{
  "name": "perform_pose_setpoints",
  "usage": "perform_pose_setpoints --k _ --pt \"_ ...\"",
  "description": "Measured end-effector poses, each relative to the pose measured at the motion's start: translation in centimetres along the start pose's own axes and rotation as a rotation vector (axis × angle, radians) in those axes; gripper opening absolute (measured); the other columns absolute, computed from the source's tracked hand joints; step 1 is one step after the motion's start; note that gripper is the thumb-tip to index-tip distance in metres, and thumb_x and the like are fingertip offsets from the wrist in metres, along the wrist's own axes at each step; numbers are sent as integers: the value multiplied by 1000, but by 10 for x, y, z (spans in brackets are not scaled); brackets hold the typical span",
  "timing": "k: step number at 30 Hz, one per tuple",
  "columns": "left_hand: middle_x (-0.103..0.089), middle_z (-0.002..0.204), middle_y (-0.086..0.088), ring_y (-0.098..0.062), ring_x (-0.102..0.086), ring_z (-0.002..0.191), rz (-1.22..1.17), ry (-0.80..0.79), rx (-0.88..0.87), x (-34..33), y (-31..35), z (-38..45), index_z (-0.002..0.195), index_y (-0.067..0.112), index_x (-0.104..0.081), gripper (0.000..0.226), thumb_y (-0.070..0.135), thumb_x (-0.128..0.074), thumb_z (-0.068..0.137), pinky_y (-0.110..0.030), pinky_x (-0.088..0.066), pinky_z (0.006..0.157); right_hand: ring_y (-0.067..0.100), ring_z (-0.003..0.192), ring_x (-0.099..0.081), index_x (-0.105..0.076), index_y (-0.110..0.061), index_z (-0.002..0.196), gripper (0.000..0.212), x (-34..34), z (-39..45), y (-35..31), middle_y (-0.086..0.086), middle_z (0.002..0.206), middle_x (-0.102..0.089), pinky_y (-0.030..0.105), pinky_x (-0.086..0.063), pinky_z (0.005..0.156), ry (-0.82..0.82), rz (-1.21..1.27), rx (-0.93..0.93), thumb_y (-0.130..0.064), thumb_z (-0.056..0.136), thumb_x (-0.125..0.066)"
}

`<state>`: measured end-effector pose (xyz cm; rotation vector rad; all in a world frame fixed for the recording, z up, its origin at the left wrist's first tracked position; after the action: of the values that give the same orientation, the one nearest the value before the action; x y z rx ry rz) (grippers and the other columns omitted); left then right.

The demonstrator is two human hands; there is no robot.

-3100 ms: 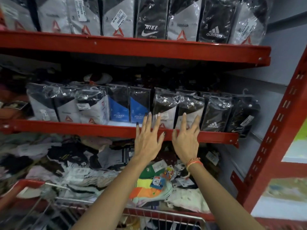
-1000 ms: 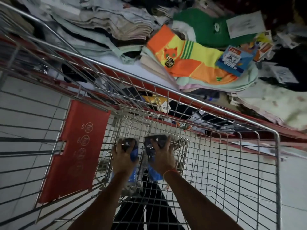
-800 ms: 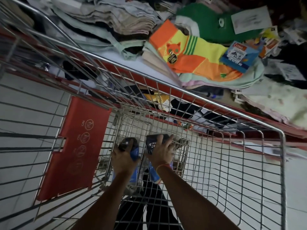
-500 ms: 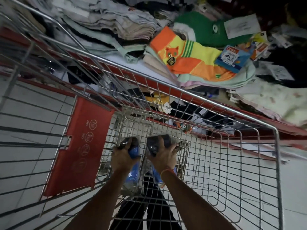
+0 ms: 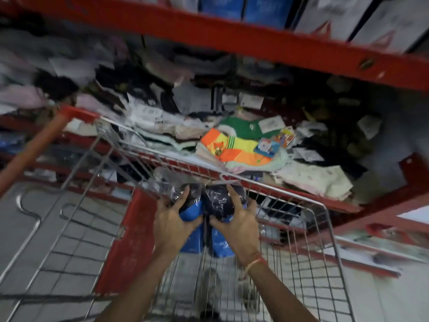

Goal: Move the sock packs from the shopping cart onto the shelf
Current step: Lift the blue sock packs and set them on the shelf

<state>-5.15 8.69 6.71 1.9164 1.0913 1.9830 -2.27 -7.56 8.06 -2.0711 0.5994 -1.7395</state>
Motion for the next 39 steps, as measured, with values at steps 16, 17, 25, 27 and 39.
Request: perform_pose_setpoints --k 16,17,25,27,39 --pt "-44 116 -6 -14 -48 83 -227 502 -377 174 173 56 134 42 -44 77 51 -76 65 -26 -43 67 14 78 -55 -26 -50 143 87 214 31 -105 8 137 -38 21 -50 68 577 285 359 -54 71 -75" --pt "-44 116 -5 -17 -51 87 -248 521 -383 182 180 60 134 42 -44 77 52 -76 65 -28 -45 69 9 71 -52 -25 -50 143 86 224 34 -110 7 137 -37 15 -46 62 600 297 383 -54 73 -74" --pt "-46 107 -5 -20 -54 89 -273 764 -496 240 249 102 134 44 -43 76 55 -74 65 -33 -52 67 31 104 -55 -17 -44 148 85 287 71 -167 15 140 -32 37 -52 85 798 344 511 -51 81 -68" --pt "-47 107 -7 -21 -52 89 -256 821 -518 248 265 115 135 44 -43 76 53 -74 66 -32 -50 66 35 108 -55 -15 -45 148 83 296 83 -183 17 142 -30 41 -52 88 854 363 529 -47 83 -67" --pt "-50 114 -18 -32 -57 93 -227 889 -578 222 310 179 133 35 -49 75 41 -80 64 -40 -55 64 36 136 -34 -9 -41 149 76 283 147 -210 18 152 -17 48 -55 90 984 336 540 -32 93 -60"
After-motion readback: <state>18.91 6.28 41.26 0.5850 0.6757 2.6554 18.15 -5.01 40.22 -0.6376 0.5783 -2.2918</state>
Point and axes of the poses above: each hand's wrist, its own z-axis towards the middle knuckle, its own x-axis out of the back of the hand, y = z × x, the point moved 1 cm from there along z, towards the middle knuckle
